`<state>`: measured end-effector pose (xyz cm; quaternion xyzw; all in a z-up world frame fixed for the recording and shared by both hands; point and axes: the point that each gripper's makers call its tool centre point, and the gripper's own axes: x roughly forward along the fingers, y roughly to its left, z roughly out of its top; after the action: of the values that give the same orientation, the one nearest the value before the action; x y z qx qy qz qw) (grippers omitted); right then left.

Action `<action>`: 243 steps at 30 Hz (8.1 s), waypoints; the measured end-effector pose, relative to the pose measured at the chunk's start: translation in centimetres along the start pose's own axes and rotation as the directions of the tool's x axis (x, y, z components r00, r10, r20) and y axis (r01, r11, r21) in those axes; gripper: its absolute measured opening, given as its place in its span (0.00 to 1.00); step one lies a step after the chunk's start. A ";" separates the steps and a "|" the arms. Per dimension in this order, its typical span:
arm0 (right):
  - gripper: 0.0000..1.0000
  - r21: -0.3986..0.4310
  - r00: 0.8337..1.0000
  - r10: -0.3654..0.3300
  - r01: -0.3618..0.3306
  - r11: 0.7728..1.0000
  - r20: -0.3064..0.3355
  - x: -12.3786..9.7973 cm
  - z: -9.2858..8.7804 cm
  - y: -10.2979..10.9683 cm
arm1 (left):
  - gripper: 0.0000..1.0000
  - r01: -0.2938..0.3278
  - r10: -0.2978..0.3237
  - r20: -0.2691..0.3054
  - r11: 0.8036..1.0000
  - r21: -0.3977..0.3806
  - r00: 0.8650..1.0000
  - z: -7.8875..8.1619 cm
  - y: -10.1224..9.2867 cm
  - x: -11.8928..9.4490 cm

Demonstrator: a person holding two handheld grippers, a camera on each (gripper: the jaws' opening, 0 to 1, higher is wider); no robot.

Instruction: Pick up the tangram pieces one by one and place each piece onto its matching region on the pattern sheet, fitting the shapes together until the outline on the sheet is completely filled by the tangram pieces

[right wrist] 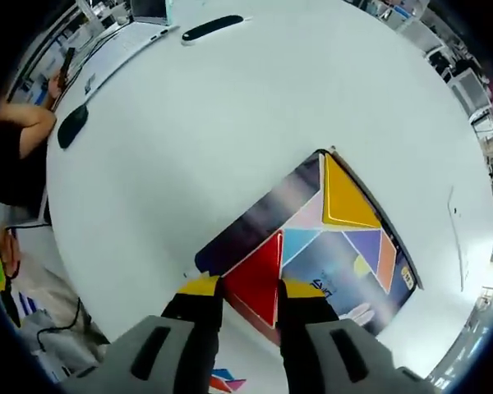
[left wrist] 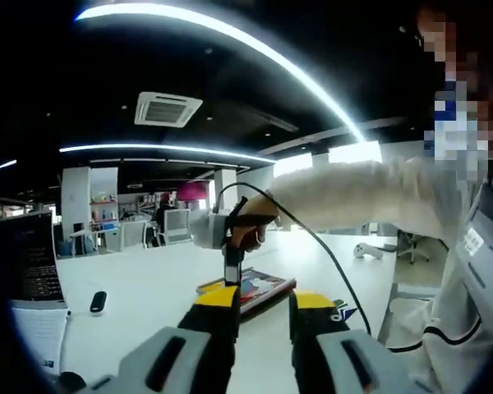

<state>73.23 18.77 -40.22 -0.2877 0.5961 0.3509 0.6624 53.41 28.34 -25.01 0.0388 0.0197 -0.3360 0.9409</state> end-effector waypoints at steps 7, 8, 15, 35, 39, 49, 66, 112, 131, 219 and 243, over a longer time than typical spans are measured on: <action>0.28 0.023 1.000 -0.011 0.011 1.000 0.000 -0.1 0.2 -0.2 | 0.26 0.008 -0.008 0.010 1.000 0.005 1.000 0.3 -0.1 0.0; 0.28 0.021 1.000 -0.014 0.014 1.000 0.002 -0.1 0.2 -0.2 | 0.26 0.010 -0.010 0.010 1.000 0.005 1.000 0.3 -0.2 0.0; 0.28 -0.027 1.000 -0.024 0.024 0.999 0.005 -0.1 0.2 -0.3 | 0.26 0.011 -0.011 0.011 1.000 0.003 1.000 0.3 -0.2 0.0; 0.26 -0.169 0.976 0.070 -0.035 0.985 0.208 -10.5 -2.1 0.3 | 0.26 -0.049 0.049 0.019 0.999 0.005 0.999 0.5 1.0 -0.6; 0.26 -0.238 0.983 0.097 -0.057 0.970 0.157 -9.7 -6.6 1.7 | 0.26 -0.049 0.049 0.017 0.999 0.007 0.999 0.5 0.9 -0.6; 0.27 -0.714 0.998 0.047 -0.064 0.697 -0.044 -4.2 -17.4 4.2 | 0.26 -0.035 0.034 0.019 0.999 0.020 0.999 0.7 0.3 -0.5; 0.22 -0.943 0.999 -0.013 -0.023 0.332 -0.029 -0.7 -12.8 3.2 | 0.26 -0.043 0.042 0.020 0.999 0.026 0.999 0.7 0.7 -0.9; 0.11 -0.796 0.864 -0.414 -0.024 -0.604 0.288 -8.4 -2.8 -3.7 | 0.25 -0.046 0.045 0.026 0.999 0.025 0.999 0.6 0.9 -1.1; 0.11 -0.451 0.881 -0.340 -0.169 -0.876 0.330 -1.3 3.0 -2.3 | 0.25 -0.088 0.087 0.056 0.996 0.003 0.995 0.5 2.6 -2.1; 0.20 -0.988 0.946 -0.286 0.146 -0.047 0.153 0.0 3.6 -4.3 | 0.25 -0.130 0.129 0.050 0.991 0.018 0.990 0.5 3.3 -2.4; 0.17 -0.976 0.961 -0.236 0.175 0.130 0.141 -0.2 4.3 -3.6 | 0.25 -0.130 0.129 0.048 0.991 0.021 0.990 0.4 3.2 -2.3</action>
<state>78.66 20.09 -39.58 -0.7334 0.1976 0.5508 0.3460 53.68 32.27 -24.22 0.0437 -0.0090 -0.2753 0.9603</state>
